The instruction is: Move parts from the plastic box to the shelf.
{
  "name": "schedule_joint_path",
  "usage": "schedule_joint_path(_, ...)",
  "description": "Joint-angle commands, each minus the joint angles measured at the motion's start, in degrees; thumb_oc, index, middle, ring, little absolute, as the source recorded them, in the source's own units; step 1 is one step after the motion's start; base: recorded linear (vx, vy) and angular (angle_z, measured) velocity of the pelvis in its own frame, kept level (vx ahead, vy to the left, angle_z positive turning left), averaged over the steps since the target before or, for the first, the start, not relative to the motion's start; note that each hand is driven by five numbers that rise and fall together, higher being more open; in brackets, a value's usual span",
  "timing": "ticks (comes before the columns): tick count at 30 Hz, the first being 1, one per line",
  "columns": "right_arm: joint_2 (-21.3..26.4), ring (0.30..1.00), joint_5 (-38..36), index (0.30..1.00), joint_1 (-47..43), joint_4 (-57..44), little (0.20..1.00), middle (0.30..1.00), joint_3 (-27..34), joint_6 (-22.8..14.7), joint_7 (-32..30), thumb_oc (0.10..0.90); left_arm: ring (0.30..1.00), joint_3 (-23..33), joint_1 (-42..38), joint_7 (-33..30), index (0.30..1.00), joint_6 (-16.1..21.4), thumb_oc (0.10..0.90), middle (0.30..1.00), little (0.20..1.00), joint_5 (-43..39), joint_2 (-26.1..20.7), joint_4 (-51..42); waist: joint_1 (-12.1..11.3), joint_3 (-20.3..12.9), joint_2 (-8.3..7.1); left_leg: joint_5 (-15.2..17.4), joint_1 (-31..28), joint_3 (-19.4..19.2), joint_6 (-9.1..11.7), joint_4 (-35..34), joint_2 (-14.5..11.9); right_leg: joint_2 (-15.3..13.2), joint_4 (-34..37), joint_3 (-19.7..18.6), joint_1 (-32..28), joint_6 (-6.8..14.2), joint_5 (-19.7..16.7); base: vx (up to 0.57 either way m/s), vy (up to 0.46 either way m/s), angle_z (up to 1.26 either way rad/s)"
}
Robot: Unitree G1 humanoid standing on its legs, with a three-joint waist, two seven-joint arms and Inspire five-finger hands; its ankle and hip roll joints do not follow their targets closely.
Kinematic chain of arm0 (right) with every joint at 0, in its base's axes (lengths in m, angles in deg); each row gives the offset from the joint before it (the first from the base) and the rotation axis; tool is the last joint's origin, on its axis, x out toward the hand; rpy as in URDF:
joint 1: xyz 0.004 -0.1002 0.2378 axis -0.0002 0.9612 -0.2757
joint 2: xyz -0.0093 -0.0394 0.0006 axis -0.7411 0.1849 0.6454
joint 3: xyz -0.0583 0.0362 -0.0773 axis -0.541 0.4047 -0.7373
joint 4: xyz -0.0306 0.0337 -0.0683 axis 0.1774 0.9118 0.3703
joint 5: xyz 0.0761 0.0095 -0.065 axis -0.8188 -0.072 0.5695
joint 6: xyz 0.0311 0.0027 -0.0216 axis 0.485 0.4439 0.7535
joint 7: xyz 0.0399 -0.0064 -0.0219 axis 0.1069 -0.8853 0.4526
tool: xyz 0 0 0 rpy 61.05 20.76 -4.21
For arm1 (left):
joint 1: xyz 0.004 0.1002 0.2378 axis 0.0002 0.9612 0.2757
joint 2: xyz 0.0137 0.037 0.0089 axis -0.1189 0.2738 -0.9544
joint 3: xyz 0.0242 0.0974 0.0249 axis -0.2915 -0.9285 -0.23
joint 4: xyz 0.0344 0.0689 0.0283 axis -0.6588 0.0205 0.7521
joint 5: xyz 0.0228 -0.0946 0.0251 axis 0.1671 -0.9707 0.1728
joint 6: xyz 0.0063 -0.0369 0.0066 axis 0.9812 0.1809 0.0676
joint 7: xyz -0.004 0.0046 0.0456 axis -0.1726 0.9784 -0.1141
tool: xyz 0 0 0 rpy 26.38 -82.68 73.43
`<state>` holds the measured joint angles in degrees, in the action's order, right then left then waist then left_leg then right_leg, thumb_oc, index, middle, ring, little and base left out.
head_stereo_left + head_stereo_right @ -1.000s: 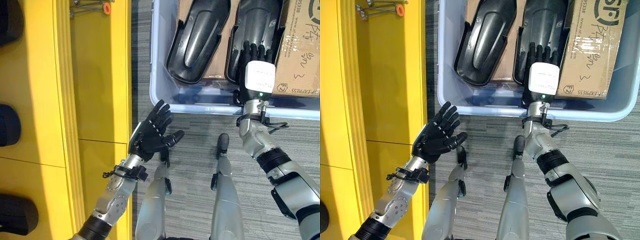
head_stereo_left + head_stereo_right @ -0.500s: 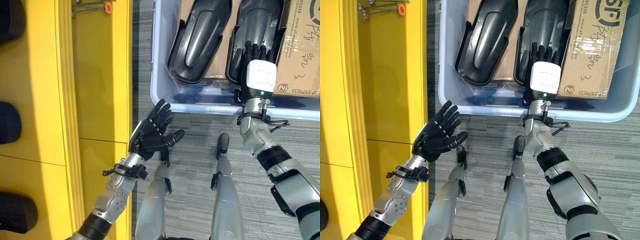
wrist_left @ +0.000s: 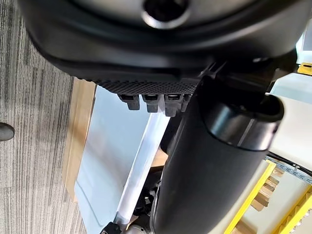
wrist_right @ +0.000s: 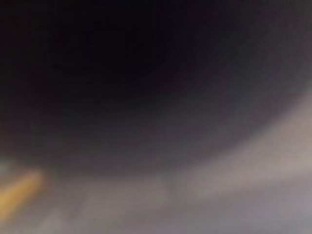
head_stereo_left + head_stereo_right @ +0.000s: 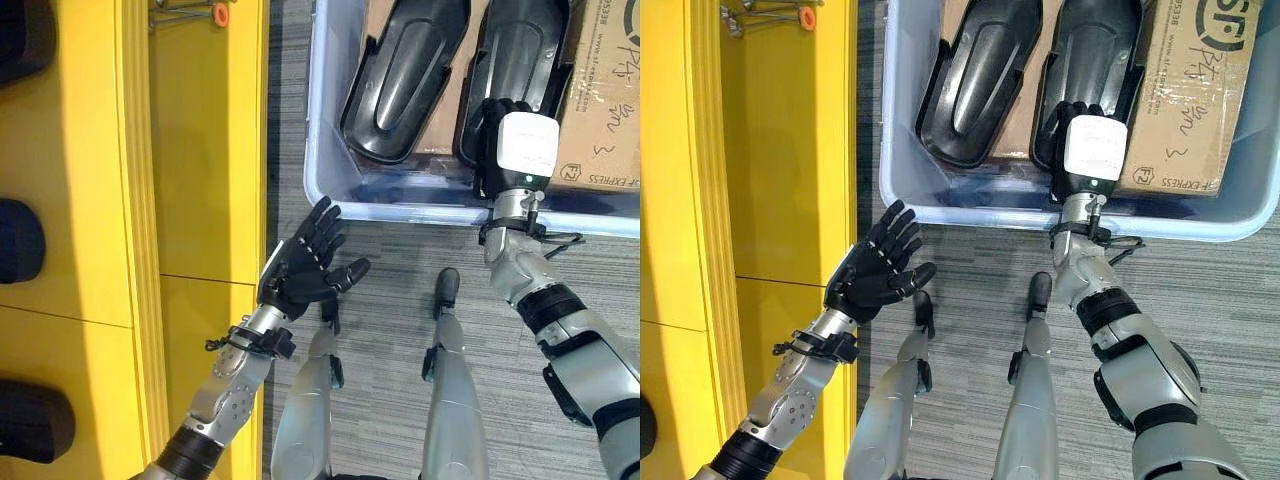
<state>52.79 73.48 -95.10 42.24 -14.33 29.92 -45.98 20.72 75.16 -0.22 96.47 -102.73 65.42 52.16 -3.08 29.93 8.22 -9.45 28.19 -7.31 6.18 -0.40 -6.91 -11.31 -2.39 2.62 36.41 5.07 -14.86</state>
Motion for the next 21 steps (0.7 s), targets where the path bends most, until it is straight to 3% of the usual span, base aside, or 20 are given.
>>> schedule_joint_path(1, 0.5, 0.300, -1.8, 0.300, 3.0, 4.6, 0.300, 0.300, -4.0, -0.3, 6.4, 0.400, 1.000, 0.4, -1.8, 1.9, 1.000, 3.3, 0.900, 1.000, 1.000, 1.7, -0.7, -4.6, -0.8, -0.1, 2.45, 1.0, 3.2, -0.1, -2.1, 2.1, 0.1, -1.1, -7.4, 6.7, -0.5, -1.1, 11.3, 0.00, 0.000, 0.00)
schedule_joint_path(5, -0.1, 0.300, -1.6, 0.300, 2.6, 5.8, 0.300, 0.300, -5.3, 0.2, 7.6, 0.400, 1.000, 0.2, -1.8, 1.5, 1.000, 3.7, 0.900, 1.000, 1.000, 1.6, -0.5, -4.0, -1.0, -0.1, 2.43, 2.2, 2.1, 0.4, -1.6, 2.1, 0.2, -1.2, -7.9, 6.4, -1.5, -0.6, 12.9, 0.03, -0.006, 0.01)
schedule_joint_path(9, 0.2, 0.300, -5.9, 0.300, 1.9, 6.4, 0.300, 0.300, -5.8, -3.5, 8.4, 0.400, 1.000, 0.6, -2.1, 3.0, 1.000, 3.8, 0.900, 1.000, 1.000, 2.9, -0.7, -4.6, -1.3, -0.1, 2.84, 0.7, 4.0, 0.2, -2.0, 2.1, 0.0, -1.1, -7.9, 6.8, 0.2, -1.2, 11.5, -0.06, -0.002, 0.08)
schedule_joint_path(10, 0.3, 0.300, -7.4, 0.300, 2.1, 5.0, 0.300, 0.300, -5.3, -6.3, 8.0, 0.400, 1.000, 0.7, -1.8, 2.8, 1.000, 3.2, 0.900, 1.000, 1.000, 2.2, -1.1, -5.4, -1.3, -0.1, 2.81, 0.7, 3.8, 0.2, -2.1, 1.9, 0.0, -1.1, -7.7, 6.8, 0.1, -1.2, 11.5, 0.05, -0.007, 0.05)
schedule_joint_path(11, 0.1, 0.300, -7.5, 0.300, 2.8, 4.0, 0.300, 0.300, -5.1, -6.6, 8.3, 0.400, 1.000, 0.5, -1.1, 2.8, 1.000, 2.9, 0.900, 1.000, 1.000, 2.1, -1.3, -5.6, -1.3, -0.1, 2.69, 1.9, 2.1, 0.5, -1.7, 1.7, 0.2, -1.2, -7.9, 6.4, -1.5, -0.7, 12.8, 0.00, 0.000, 0.00)
schedule_joint_path(13, 0.0, 0.300, -7.3, 0.300, 1.5, 1.5, 0.300, 0.300, -4.7, -7.4, 9.5, 0.400, 1.000, 1.2, -1.7, 2.7, 1.000, 2.5, 0.900, 1.000, 1.000, 2.2, -1.5, -6.0, -1.3, -0.1, 2.44, 0.6, 3.7, 0.2, -2.0, 1.8, 0.0, -1.0, -7.5, 6.7, 0.0, -1.2, 11.2, -0.04, -0.016, 0.00)
schedule_joint_path(21, -1.3, 0.300, -2.0, 0.300, 2.5, -15.9, 0.300, 0.300, -5.2, -7.4, 15.1, 0.400, 1.000, 2.8, 0.1, 1.9, 1.000, 1.3, 0.900, 1.000, 1.000, 3.2, -1.6, -8.9, -0.8, -0.1, 1.00, 0.7, 2.4, 0.1, -2.0, 1.3, -0.5, -0.7, -6.8, 6.1, -1.2, -1.1, 11.0, 0.00, 0.000, -0.01)
